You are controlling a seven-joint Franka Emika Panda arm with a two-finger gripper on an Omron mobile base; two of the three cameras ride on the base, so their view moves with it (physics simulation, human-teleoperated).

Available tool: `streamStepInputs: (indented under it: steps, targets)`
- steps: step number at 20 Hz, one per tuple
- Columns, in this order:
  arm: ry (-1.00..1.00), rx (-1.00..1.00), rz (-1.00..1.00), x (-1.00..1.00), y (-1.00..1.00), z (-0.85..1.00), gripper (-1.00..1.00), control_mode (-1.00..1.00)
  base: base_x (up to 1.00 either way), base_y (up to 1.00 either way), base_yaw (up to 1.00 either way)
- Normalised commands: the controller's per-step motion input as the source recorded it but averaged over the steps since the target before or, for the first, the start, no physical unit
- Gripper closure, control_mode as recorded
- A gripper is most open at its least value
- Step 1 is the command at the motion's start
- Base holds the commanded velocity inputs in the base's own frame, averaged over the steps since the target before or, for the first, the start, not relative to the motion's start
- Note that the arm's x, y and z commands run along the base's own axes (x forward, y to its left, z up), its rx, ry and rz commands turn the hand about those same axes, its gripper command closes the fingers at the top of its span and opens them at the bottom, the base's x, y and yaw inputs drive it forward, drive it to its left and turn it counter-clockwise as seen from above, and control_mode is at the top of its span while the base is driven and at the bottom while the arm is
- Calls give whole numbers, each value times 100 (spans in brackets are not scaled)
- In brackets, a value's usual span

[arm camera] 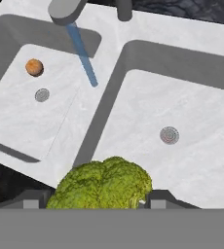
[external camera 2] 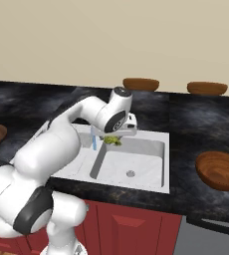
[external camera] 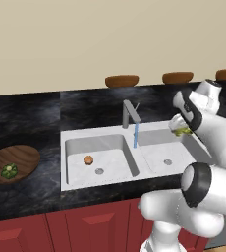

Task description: Pick the broccolis from the sink and place them in one bowl. Place the tangerine in the other bowl. Then turn off the sink faucet.

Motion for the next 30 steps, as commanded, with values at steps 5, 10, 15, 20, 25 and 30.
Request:
streamStepInputs:
  steps: [5, 10, 15, 20, 25, 30]
  targets:
    - [-2, 0, 5, -61, 83, 17, 100, -100, 0, 0, 0]
    - [-4, 0, 3, -50, 100, 6, 100, -100, 0, 0, 0]
    - [-1, 0, 3, -44, 100, 6, 100, -100, 0, 0, 0]
    - [0, 0, 2, -29, 100, 12, 100, -100, 0, 0, 0]
    - [0, 0, 3, -9, 100, 10, 100, -100, 0, 0, 0]
    - [1, 0, 5, 0, 100, 1, 100, -100, 0, 0, 0]
